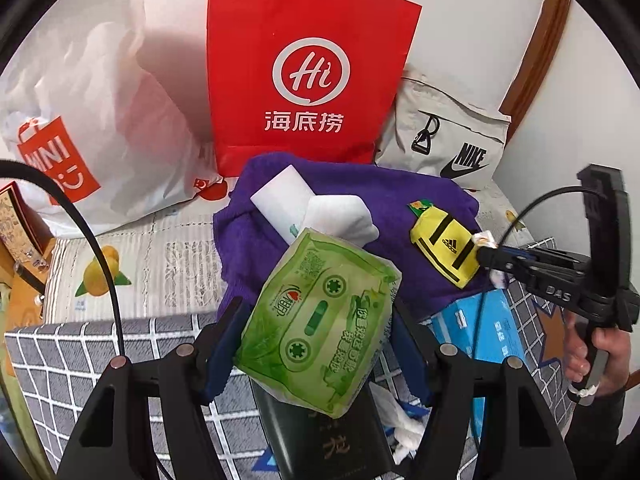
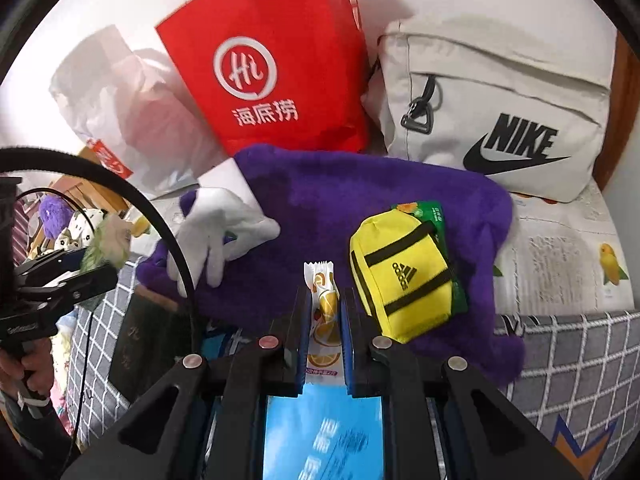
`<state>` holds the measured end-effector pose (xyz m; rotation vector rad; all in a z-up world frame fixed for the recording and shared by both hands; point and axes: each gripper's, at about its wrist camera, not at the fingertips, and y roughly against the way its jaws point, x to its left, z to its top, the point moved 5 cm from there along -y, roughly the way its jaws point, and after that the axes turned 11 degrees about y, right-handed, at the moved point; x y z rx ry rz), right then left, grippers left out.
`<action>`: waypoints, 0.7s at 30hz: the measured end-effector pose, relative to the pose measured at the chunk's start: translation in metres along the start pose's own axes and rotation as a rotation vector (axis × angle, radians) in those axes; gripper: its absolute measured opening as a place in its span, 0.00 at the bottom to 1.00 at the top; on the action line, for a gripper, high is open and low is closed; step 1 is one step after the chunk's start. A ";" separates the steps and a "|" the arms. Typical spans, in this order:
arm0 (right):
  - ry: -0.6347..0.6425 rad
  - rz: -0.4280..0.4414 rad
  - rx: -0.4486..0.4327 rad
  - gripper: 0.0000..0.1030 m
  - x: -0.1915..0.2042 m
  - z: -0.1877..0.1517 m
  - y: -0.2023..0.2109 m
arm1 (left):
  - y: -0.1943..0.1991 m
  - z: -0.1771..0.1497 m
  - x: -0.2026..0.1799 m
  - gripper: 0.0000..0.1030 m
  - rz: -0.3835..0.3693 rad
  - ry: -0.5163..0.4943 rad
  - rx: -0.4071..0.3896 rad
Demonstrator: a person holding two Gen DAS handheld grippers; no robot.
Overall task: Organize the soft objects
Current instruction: 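Drop the sachet on the towel with the right tool while the left tool carries the pack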
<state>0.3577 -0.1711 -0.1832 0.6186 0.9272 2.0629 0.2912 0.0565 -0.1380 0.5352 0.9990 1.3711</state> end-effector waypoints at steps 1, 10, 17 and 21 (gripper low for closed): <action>-0.004 0.003 0.015 0.14 -0.002 0.002 -0.007 | -0.002 0.002 0.000 0.66 -0.001 -0.001 0.002; 0.006 -0.013 0.142 0.14 -0.007 0.009 -0.059 | -0.016 0.012 0.004 0.66 -0.023 0.007 0.017; 0.010 0.007 0.216 0.14 -0.002 0.013 -0.092 | -0.024 0.017 0.007 0.66 -0.028 0.015 0.024; -0.005 0.036 0.238 0.31 -0.003 0.014 -0.103 | -0.029 0.019 0.009 0.66 -0.032 0.022 0.028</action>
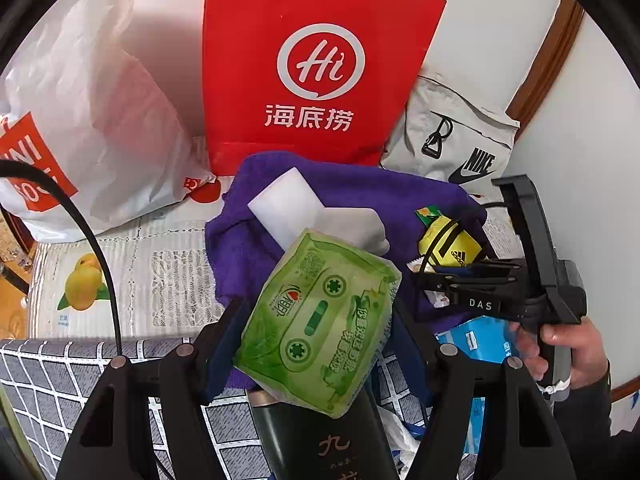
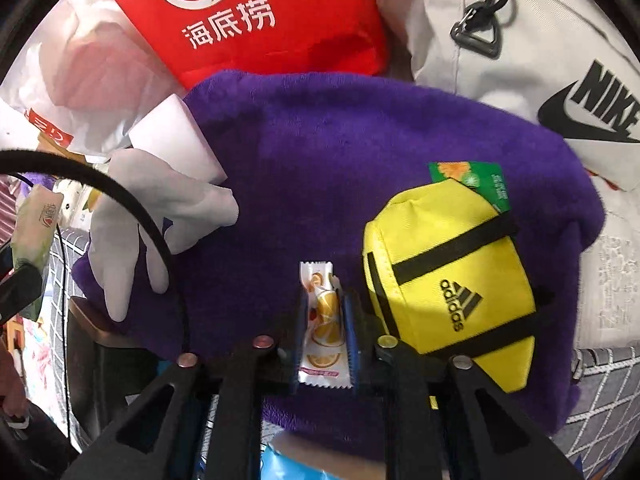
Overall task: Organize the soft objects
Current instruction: 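Drop the sachet on the towel with the right tool while the left tool carries the pack, then lower the green tissue pack onto the purple towel and open the left tool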
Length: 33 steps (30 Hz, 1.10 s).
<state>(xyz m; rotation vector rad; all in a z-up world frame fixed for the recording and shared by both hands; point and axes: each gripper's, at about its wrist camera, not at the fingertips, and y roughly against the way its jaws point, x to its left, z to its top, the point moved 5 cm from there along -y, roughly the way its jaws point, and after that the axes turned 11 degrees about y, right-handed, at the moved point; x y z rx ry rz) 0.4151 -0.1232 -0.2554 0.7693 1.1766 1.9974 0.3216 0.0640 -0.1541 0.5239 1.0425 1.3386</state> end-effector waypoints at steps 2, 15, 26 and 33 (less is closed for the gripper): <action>0.002 0.010 -0.026 0.51 -0.001 0.002 0.003 | -0.001 0.000 -0.001 0.66 -0.004 -0.004 0.002; -0.001 0.018 -0.104 0.63 -0.005 -0.003 0.033 | -0.012 -0.003 -0.030 0.66 -0.048 -0.063 0.040; -0.018 -0.081 -0.160 0.75 -0.024 -0.018 0.065 | -0.040 0.002 -0.062 0.66 -0.056 -0.134 0.167; -0.022 -0.120 -0.246 0.75 -0.028 -0.047 0.112 | -0.070 0.002 -0.076 0.66 -0.002 -0.182 0.186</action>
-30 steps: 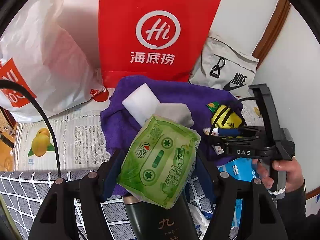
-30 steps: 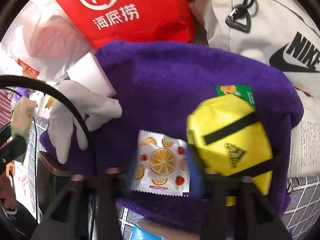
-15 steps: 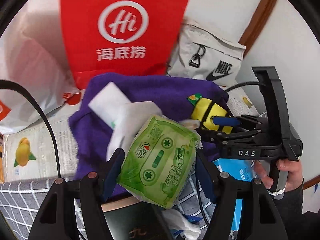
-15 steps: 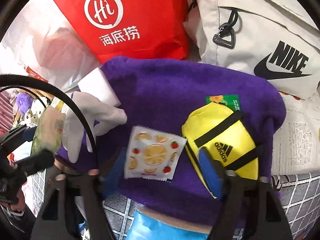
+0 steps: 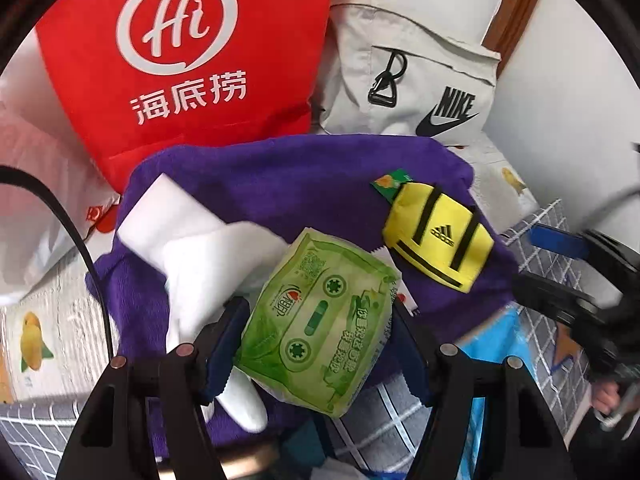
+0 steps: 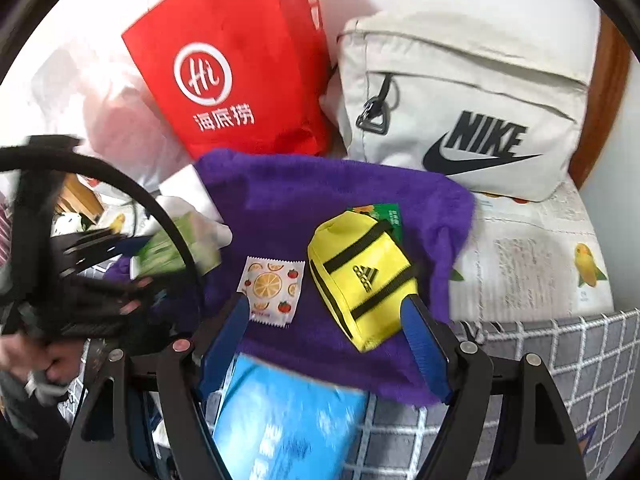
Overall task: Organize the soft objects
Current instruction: 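Lower the green tissue pack onto the purple towel and open the left tool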
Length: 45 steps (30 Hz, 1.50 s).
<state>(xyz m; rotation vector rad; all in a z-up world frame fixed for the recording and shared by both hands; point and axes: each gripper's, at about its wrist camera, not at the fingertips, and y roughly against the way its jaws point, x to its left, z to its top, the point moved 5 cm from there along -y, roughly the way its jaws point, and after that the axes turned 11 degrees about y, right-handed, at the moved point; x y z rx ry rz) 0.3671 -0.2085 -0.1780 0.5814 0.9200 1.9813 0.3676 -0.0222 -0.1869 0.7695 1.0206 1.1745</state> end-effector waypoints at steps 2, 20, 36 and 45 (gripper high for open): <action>-0.003 -0.008 -0.018 0.75 -0.002 -0.005 0.010 | -0.007 0.004 -0.001 0.66 0.015 -0.006 0.002; -0.076 0.092 -0.027 0.75 0.004 -0.044 0.029 | -0.041 0.021 -0.010 0.79 0.047 0.000 0.067; -0.003 0.097 -0.064 0.75 0.049 -0.073 0.067 | 0.029 -0.009 -0.012 0.79 -0.006 0.041 0.008; 0.104 0.146 -0.058 0.69 0.106 -0.092 0.074 | 0.096 -0.060 0.021 0.79 0.069 0.107 -0.126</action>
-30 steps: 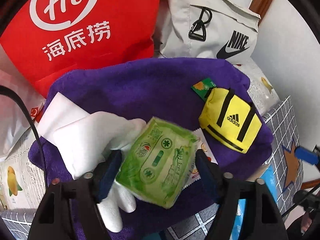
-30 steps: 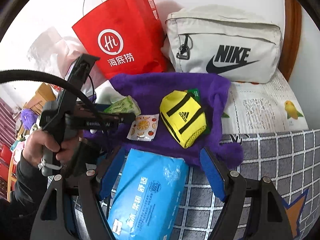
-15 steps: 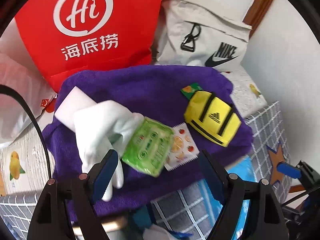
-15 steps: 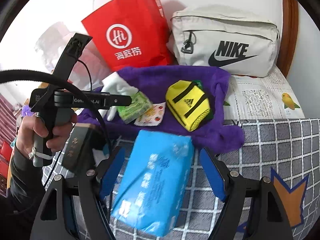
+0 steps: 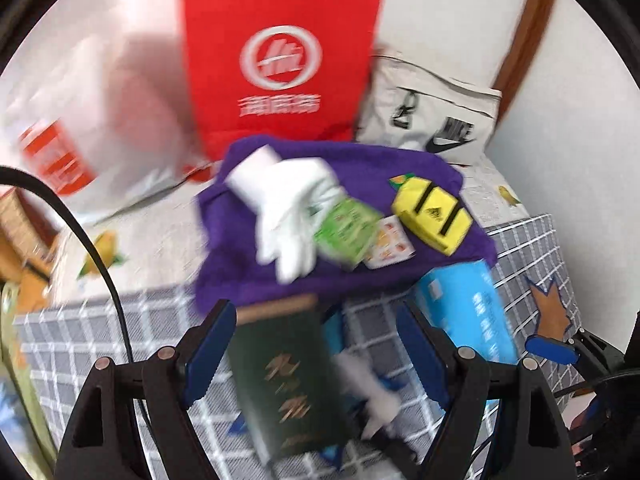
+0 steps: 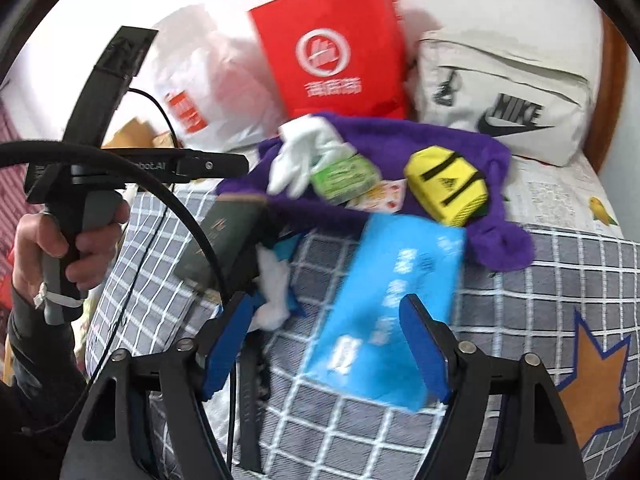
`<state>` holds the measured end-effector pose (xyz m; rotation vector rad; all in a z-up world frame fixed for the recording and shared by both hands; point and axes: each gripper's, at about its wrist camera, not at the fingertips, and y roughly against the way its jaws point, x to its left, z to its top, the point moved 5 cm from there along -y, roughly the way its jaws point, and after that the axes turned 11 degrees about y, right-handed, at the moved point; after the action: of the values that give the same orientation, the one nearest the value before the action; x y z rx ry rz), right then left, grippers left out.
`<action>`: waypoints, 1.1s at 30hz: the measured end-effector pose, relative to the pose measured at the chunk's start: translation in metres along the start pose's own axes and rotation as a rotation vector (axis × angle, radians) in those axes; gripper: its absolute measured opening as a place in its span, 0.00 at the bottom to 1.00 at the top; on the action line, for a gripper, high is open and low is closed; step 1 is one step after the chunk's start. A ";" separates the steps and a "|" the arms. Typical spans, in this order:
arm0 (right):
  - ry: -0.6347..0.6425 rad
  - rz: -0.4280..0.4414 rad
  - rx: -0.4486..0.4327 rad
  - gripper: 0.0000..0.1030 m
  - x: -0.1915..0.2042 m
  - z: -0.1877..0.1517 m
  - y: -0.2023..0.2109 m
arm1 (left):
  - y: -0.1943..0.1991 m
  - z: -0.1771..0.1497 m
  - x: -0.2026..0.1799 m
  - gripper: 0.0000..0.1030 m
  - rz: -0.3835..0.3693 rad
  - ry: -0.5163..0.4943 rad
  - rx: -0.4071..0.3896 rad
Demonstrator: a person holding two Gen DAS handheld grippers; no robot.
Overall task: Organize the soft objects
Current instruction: 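Lower the green tissue pack onto the purple towel and open the left tool, then pull a white tissue out of the blue tissue box with the right tool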
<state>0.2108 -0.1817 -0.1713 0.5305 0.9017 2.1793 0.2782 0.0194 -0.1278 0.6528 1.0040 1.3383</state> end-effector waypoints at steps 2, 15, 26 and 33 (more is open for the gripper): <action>0.026 0.012 0.016 0.64 0.014 0.000 -0.007 | 0.009 -0.012 0.017 0.79 0.022 0.040 -0.019; 0.109 -0.006 0.179 0.46 0.074 -0.007 -0.076 | 0.040 -0.093 0.099 0.79 0.056 0.190 -0.065; 0.134 -0.130 0.290 0.35 0.071 -0.014 -0.120 | 0.049 -0.126 0.120 0.79 -0.027 0.248 -0.071; 0.096 -0.113 0.281 0.15 0.066 -0.017 -0.126 | 0.059 -0.134 0.130 0.79 -0.050 0.271 -0.093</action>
<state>0.2143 -0.0764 -0.2689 0.4970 1.2704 2.0017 0.1245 0.1343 -0.1661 0.3801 1.1587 1.4455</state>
